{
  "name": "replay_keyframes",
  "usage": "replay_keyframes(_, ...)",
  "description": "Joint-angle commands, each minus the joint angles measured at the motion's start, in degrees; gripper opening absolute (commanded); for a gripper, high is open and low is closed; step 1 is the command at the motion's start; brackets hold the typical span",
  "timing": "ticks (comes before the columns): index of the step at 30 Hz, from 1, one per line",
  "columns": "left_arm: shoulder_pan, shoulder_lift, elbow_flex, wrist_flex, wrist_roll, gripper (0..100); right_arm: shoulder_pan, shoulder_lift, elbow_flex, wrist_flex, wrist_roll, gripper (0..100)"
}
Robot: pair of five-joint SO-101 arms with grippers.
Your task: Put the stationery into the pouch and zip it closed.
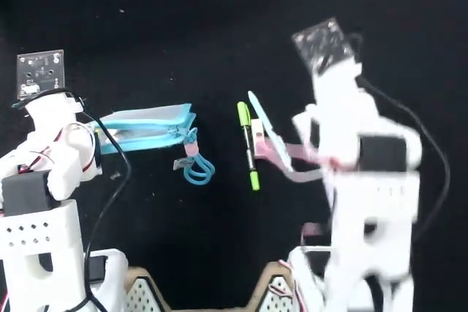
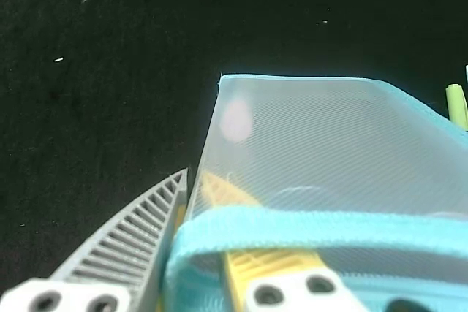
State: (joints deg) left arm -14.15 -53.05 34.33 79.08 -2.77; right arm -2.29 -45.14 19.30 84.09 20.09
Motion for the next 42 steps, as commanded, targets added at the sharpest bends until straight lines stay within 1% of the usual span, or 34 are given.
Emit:
replay_keyframes(1,-0.2,0.3,1.6,-0.3,-0.4,3,-8.2,-11.6,0.9,-1.1,-4.3,1.1)
replay_keyframes(5,-0.2,0.2,2.1,-0.3,-0.4,3,-15.5,-24.0,1.3,-5.5,-11.2,1.1)
replay_keyframes(9,-0.2,0.2,2.2,-0.5,-0.4,3,-25.1,-35.5,3.7,-13.9,-16.7,1.1)
replay_keyframes(14,-0.2,0.2,2.2,-0.5,-0.4,3,-38.1,-46.1,14.1,-28.6,-17.1,1.1)
replay_keyframes(19,-0.2,0.2,2.2,-0.6,-0.4,3,-46.3,-50.5,26.6,-47.7,-17.0,1.1)
replay_keyframes(23,-0.2,0.2,2.2,-0.6,-0.4,3,-47.6,-50.4,34.8,-61.0,-17.0,1.1)
replay_keyframes(27,-0.2,0.2,2.2,-0.6,-0.4,3,-47.6,-50.4,39.9,-69.2,-17.0,1.1)
replay_keyframes(35,-0.1,0.2,2.2,-0.6,-0.4,3,-47.6,-50.4,48.6,-75.0,-17.0,1.1)
replay_keyframes(39,-0.1,0.2,2.2,-0.6,-0.4,3,-47.6,-50.3,53.1,-75.3,-16.8,1.1)
replay_keyframes(42,-0.1,0.2,2.1,-0.6,-0.4,3,-47.9,-50.3,56.5,-75.3,-12.5,1.1)
